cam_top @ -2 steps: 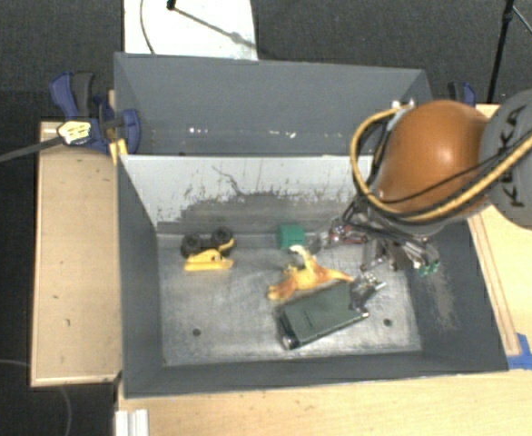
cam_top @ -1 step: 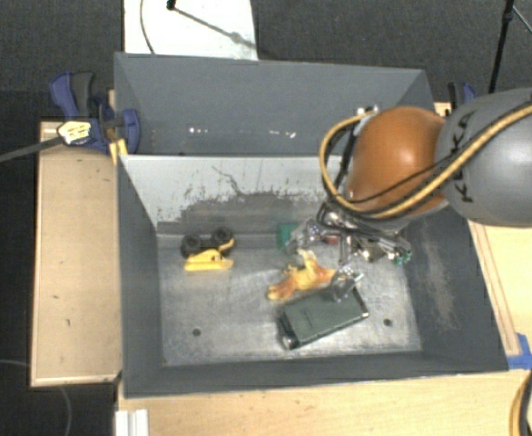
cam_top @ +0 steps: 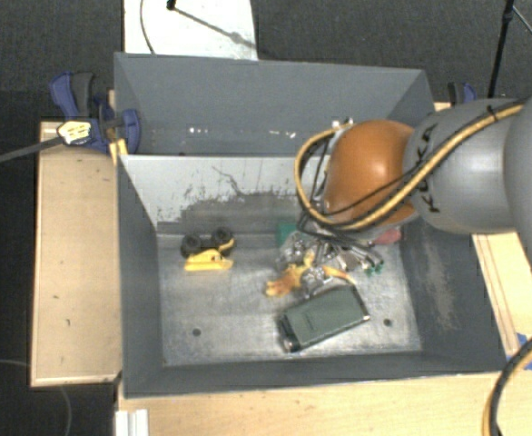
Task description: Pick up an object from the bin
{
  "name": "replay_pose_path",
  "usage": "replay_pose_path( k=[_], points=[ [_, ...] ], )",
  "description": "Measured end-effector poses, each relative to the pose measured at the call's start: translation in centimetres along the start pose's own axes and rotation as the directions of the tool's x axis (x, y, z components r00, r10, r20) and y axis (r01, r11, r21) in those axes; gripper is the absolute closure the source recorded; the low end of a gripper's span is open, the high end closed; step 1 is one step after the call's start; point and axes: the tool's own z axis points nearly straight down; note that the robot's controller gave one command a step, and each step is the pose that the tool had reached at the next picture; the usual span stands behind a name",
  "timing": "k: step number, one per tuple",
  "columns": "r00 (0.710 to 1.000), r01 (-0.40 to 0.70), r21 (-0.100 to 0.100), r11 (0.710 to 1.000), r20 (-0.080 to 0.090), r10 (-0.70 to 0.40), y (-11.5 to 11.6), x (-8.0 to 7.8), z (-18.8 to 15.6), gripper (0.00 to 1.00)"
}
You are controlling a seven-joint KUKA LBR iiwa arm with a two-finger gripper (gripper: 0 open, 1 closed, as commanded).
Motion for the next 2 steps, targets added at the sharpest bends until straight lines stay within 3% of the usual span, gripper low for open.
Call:
replay_pose_path(
  k=[1, 2],
  points=[
    [1.000, 0.000, 0.000, 1.000, 0.000, 0.000, 0.0, 0.0, 0.0, 1.00],
    [1.000, -0.006, -0.002, 1.000, -0.007, 0.006, -1.9, -1.1, -11.8, 1.00]
  ],
)
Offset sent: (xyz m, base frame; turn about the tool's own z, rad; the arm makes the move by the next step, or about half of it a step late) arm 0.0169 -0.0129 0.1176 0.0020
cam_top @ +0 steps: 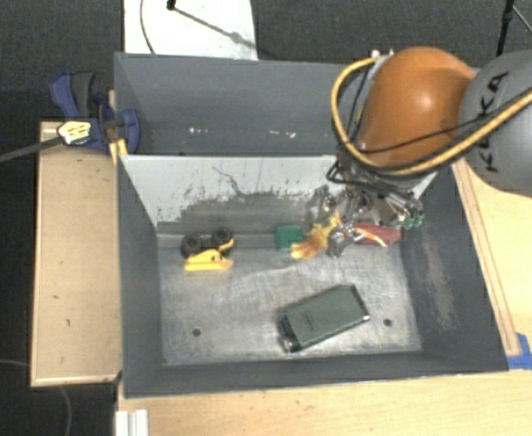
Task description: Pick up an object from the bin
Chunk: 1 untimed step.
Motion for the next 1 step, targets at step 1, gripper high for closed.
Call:
replay_pose_path(
  k=[1],
  points=[
    [1.000, -0.001, 0.000, 1.000, 0.000, 0.001, 0.00, 0.00, 0.01, 1.00]
  ],
)
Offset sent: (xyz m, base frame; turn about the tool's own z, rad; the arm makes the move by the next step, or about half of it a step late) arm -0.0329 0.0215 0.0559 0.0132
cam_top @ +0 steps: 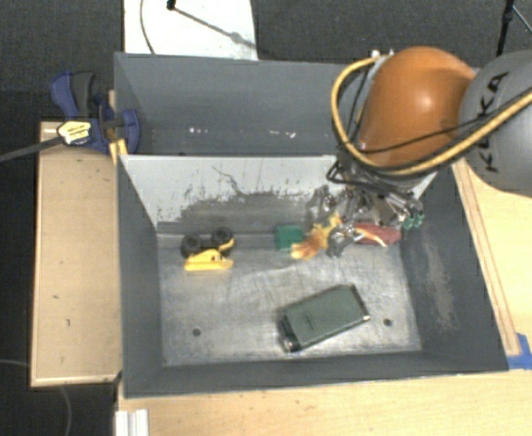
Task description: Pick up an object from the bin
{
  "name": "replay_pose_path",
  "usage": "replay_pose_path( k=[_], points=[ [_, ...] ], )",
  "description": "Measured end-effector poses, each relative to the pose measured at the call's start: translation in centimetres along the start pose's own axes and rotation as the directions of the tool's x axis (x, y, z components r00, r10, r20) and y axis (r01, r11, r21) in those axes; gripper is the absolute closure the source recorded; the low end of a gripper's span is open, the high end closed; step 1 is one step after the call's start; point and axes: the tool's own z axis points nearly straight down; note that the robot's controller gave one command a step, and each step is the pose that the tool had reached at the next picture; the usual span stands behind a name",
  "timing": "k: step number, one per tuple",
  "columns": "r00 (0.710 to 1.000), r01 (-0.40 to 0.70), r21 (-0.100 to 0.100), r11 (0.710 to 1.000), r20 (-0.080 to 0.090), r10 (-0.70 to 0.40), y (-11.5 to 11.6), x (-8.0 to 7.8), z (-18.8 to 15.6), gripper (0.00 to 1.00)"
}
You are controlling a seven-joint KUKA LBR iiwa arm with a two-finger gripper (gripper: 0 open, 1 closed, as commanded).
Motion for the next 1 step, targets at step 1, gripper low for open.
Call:
replay_pose_path(
  k=[1],
  points=[
    [1.000, -0.009, -0.001, 1.000, -0.003, 0.009, 2.46, 1.56, -3.89, 1.00]
  ],
)
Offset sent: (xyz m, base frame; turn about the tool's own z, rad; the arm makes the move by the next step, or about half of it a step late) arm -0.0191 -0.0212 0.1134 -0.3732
